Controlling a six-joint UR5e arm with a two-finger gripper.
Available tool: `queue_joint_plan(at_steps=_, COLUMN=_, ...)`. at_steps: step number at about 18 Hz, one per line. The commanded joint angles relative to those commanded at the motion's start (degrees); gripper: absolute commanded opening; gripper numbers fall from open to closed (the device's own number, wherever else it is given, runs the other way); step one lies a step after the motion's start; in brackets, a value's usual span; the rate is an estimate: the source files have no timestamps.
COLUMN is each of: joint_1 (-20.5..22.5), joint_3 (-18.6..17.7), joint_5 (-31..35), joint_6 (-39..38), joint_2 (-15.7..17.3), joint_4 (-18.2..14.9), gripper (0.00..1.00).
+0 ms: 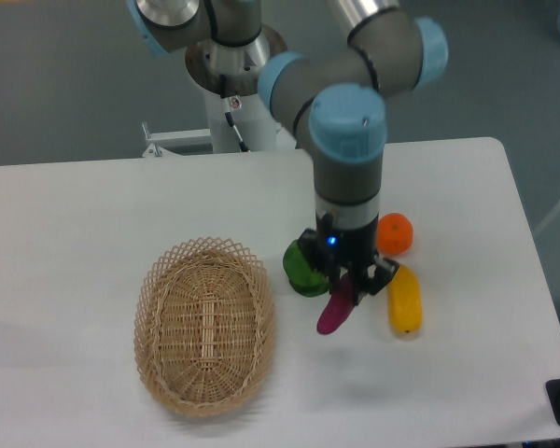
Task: Pick up the sweet potato from the table
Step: 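Lift the held sweet potato up off the table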
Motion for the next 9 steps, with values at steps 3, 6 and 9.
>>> queue_joint_plan(at_steps=3, joint_1=1.9, joint_3=0.4, joint_5=-1.2, joint_6=2.5, joint_2=1.5, joint_4=-0.9, gripper=0.30)
queue_joint_plan(at_steps=6, joint_1=2.7, joint_3=0.5, joint_5=-1.2, joint_6=3.7, joint_2=2.2, joint_4=-1.0, gripper=0.30)
queue_joint_plan(at_steps=9, joint_1=2.9, joint_3=0.5, joint_5=-1.2, joint_6=3.8, joint_2=2.2, joint_4=-1.0, gripper=0.30)
